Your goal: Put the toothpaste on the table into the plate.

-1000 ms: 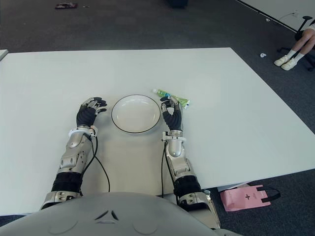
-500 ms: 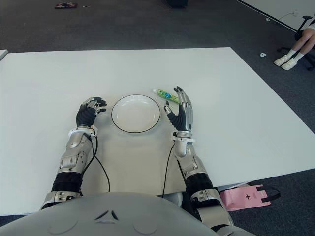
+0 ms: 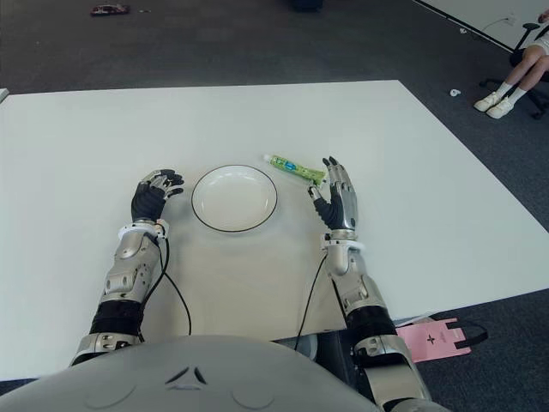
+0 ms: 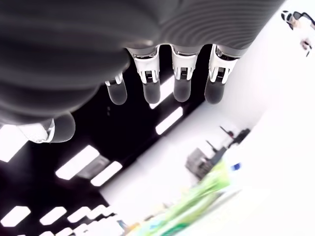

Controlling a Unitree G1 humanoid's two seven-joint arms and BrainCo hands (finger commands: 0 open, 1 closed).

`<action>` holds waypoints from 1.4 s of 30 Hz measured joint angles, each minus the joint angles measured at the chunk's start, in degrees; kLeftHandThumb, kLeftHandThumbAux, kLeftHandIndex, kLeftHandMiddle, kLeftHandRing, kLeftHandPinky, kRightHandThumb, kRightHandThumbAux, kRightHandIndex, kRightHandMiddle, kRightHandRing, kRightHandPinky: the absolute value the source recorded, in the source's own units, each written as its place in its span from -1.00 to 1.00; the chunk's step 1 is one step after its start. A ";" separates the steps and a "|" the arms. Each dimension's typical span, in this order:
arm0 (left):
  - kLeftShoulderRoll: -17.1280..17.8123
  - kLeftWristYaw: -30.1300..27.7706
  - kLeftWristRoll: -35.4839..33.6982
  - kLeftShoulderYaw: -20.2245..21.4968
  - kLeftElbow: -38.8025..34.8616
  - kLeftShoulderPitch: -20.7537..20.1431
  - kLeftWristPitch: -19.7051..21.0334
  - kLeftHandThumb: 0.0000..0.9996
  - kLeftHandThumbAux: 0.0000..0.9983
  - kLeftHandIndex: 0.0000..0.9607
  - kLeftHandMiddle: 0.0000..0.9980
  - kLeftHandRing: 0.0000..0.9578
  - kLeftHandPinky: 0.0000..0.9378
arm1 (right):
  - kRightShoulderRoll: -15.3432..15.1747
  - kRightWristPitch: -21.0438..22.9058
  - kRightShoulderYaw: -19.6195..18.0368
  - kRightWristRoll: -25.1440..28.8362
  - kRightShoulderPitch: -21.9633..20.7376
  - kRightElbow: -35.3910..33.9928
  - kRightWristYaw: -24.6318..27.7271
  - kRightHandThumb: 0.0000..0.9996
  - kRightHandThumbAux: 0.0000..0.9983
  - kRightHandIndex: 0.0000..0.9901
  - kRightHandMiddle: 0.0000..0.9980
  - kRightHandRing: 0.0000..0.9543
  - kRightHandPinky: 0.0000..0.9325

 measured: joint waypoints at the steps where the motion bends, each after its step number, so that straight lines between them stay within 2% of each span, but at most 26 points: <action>1: 0.00 0.01 0.00 0.01 0.00 0.00 0.00 0.43 0.44 -0.10 -0.07 -0.08 -0.09 | -0.76 1.15 0.04 -0.38 -0.99 0.39 0.88 0.14 -0.66 -1.00 -1.00 -1.00 -1.00; 9: 0.00 0.01 -0.10 0.07 0.05 -0.06 -0.13 0.43 0.44 -0.10 -0.07 -0.07 -0.07 | -4.91 7.97 1.99 -4.34 -7.34 1.28 4.93 0.10 -0.75 -1.00 -1.00 -1.00 -1.00; 13: -0.01 0.01 -0.28 0.10 0.14 -0.01 -0.36 0.43 0.44 -0.10 -0.06 -0.06 -0.05 | -6.33 10.84 4.85 -7.51 -9.43 2.39 7.77 0.07 -0.78 -1.00 -1.00 -1.00 -1.00; 21: -0.01 0.00 -0.53 0.09 0.68 0.06 -1.46 0.43 0.44 -0.10 -0.05 -0.05 -0.04 | -8.16 13.73 9.08 -10.57 -13.82 5.03 12.99 0.06 -0.79 -1.00 -1.00 -1.00 -1.00; 30: 0.00 -0.01 -0.59 0.04 1.16 0.01 -2.33 0.43 0.44 -0.10 -0.05 -0.05 -0.03 | -9.91 12.42 13.65 -11.90 -22.01 13.06 16.07 0.05 -0.79 -1.00 -1.00 -1.00 -1.00; 42: 0.00 -0.02 -0.56 0.00 1.09 0.09 -2.39 0.43 0.44 -0.10 -0.06 -0.07 -0.06 | -11.48 5.46 18.24 -11.90 -28.07 22.18 18.60 0.06 -0.79 -1.00 -1.00 -1.00 -1.00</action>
